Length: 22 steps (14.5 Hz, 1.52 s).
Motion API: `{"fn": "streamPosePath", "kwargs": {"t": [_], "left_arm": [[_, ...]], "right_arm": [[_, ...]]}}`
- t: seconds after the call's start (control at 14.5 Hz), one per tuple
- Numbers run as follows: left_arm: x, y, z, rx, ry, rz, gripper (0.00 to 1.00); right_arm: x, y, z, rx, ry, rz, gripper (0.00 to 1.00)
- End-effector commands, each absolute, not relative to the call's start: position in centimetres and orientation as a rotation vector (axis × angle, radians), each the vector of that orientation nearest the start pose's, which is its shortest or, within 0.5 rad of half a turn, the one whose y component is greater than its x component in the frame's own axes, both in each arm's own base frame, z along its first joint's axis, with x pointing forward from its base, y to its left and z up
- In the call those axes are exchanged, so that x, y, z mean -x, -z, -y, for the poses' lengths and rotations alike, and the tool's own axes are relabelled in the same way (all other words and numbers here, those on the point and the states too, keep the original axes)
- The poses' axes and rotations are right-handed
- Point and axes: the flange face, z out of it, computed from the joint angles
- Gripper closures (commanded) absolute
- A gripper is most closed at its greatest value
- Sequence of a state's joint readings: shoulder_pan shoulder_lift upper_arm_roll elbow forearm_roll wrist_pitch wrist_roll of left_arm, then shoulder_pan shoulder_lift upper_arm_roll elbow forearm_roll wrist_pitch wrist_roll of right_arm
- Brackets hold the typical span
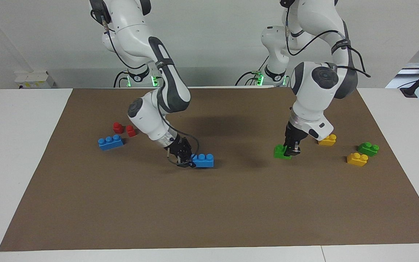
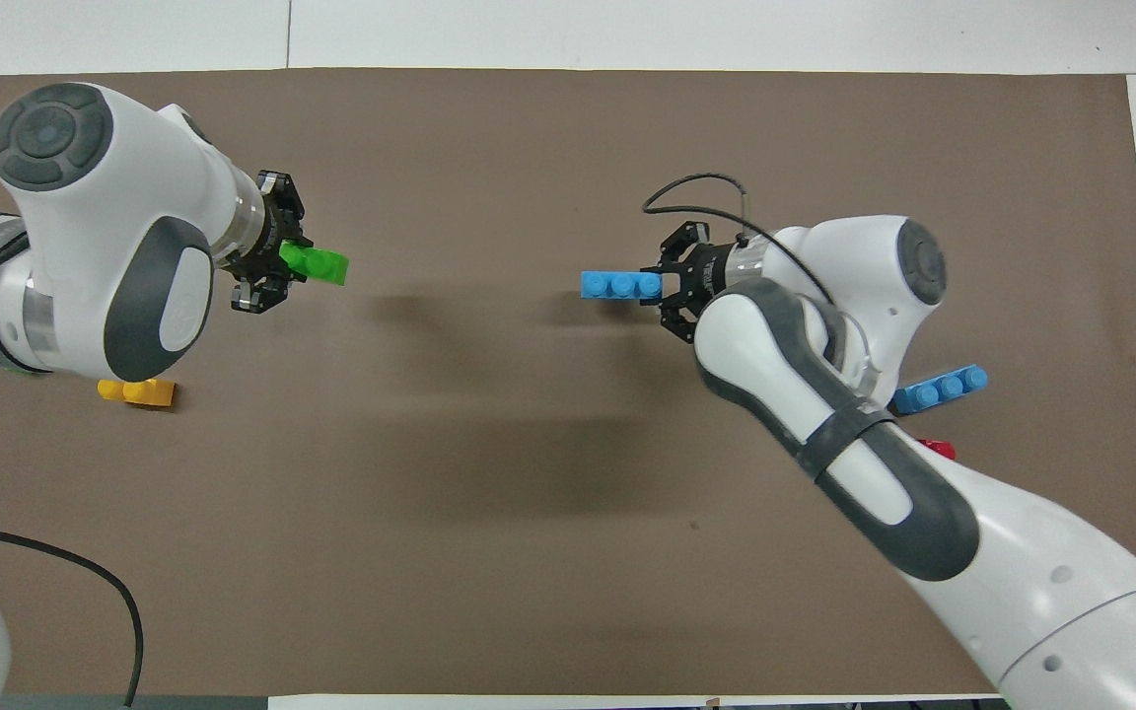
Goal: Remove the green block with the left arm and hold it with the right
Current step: 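Set the green brick down with the left gripper while the right gripper sets blue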
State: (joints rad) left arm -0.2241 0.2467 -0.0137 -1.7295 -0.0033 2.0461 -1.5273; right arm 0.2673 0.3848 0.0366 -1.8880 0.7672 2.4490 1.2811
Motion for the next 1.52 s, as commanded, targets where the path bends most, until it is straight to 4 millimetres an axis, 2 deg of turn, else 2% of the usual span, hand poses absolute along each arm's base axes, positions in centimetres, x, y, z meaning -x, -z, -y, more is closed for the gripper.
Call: {"fn": "streamPosePath", "kwargs": {"t": [0.0, 0.14, 0.28, 0.41, 0.55, 0.69, 0.83, 0.97, 1.24, 1.45], "left_arm": [[-61.8, -43.8, 10.8, 2.641, 0.022, 1.797, 1.0], [-61.8, -43.0, 8.5, 2.695, 0.015, 1.699, 1.0], [-62.0, -42.6, 5.8, 2.746, 0.018, 1.612, 1.0], [-62.3, -41.9, 3.5, 2.788, 0.024, 1.538, 1.0], [-62.6, -40.7, 2.5, 2.813, 0.023, 1.487, 1.0], [-62.9, -39.8, 1.2, 2.83, 0.024, 1.453, 1.0], [-63.3, -37.7, 0.3, 2.843, 0.007, 1.414, 1.0], [-63.7, -36.4, 0.2, 2.842, 0.013, 1.42, 1.0], [-64.2, -34.9, -2.1, 2.82, 0.023, 1.468, 1.0], [-64.7, -33.6, -2.4, 2.818, 0.037, 1.478, 1.0]], "right_arm": [[-63.2, -35.4, -11.1, 1.895, -0.382, -1.741, 1.0], [-63.2, -35.2, -4.6, 1.921, -0.413, -1.712, 1.0], [-62.6, -35.2, 0.7, 1.941, -0.418, -1.705, 1.0], [-61.7, -34.0, 4.5, 1.95, -0.421, -1.739, 1.0], [-60.9, -31.8, 7.4, 1.95, -0.421, -1.762, 1.0], [-60.7, -30.7, 8.4, 1.943, -0.434, -1.784, 1.0], [-60.6, -29.7, 9.0, 1.932, -0.443, -1.806, 1.0], [-60.6, -28.3, 9.2, 1.925, -0.434, -1.829, 1.0], [-60.1, -26.7, 8.5, 1.937, -0.409, -1.847, 1.0], [-60.0, -26.5, 8.3, 1.941, -0.403, -1.848, 1.0]]}}
